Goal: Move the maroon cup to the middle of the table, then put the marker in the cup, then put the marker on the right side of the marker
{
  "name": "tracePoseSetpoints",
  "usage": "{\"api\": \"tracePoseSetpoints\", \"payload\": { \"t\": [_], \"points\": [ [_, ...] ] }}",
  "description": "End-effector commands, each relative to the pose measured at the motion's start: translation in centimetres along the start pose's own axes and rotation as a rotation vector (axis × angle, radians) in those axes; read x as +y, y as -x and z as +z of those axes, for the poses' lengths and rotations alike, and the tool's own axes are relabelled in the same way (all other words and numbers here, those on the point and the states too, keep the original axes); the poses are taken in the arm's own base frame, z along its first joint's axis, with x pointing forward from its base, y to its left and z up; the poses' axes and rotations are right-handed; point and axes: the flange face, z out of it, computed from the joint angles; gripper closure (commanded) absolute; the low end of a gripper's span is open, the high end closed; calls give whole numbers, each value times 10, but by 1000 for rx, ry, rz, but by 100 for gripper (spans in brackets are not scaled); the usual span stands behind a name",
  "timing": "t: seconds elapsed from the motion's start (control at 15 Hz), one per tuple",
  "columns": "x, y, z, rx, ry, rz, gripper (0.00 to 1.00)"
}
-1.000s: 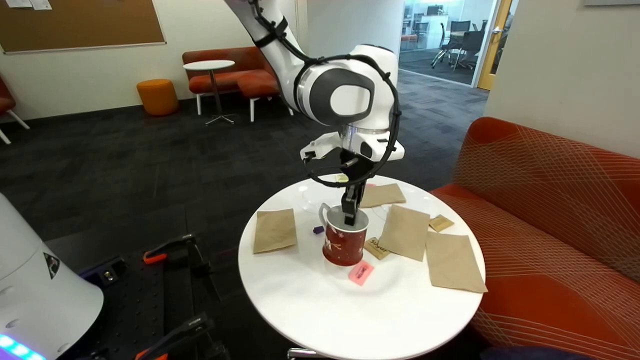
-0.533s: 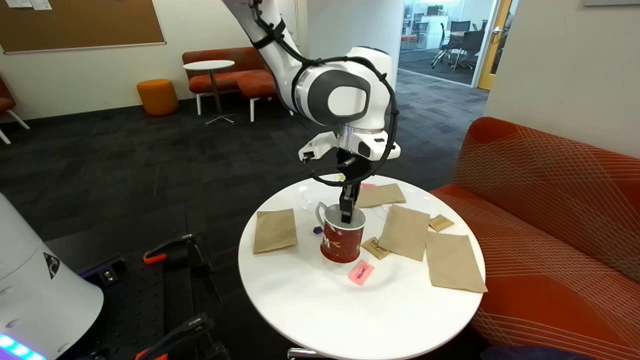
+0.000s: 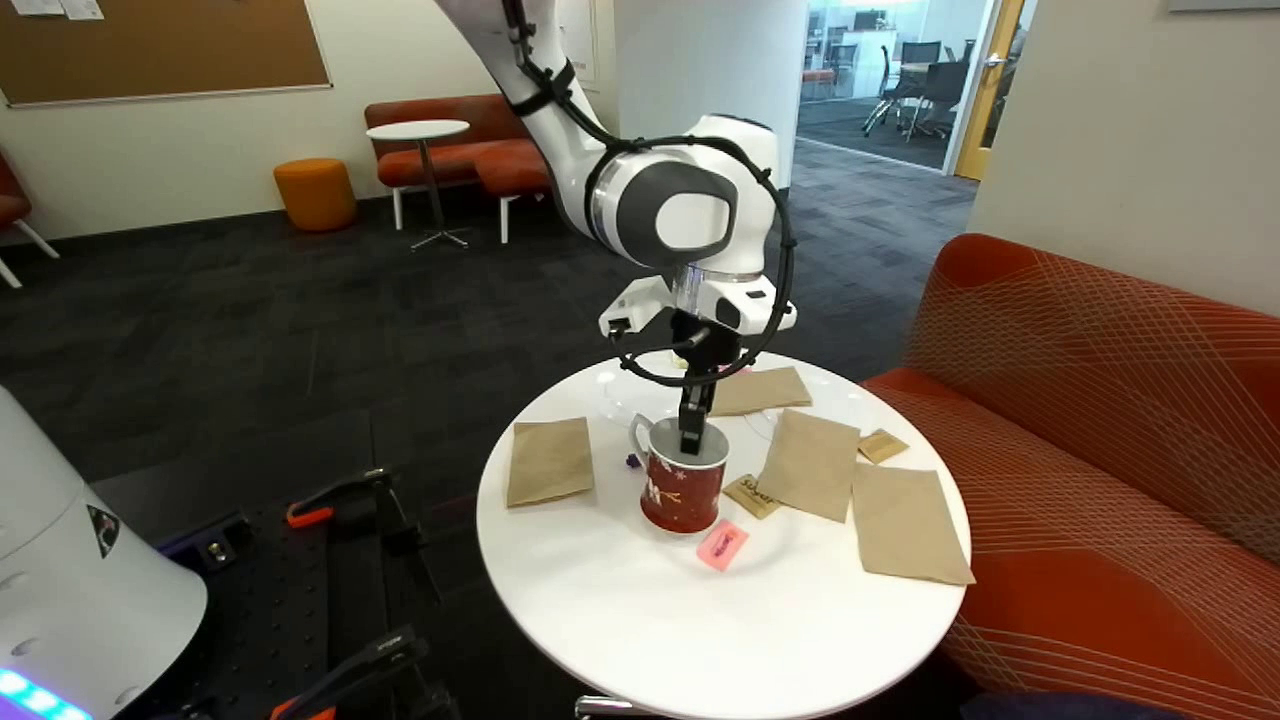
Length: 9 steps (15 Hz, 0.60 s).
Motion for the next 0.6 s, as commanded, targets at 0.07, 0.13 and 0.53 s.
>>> {"api": "tracePoseSetpoints", "payload": {
  "t": [0.07, 0.13, 0.53],
  "points": [
    [-11, -4, 1, 35, -17, -35, 98],
    [-13, -5, 3, 39, -19, -36, 98],
    [-20, -7, 2, 51, -24, -45, 58]
  ]
}}
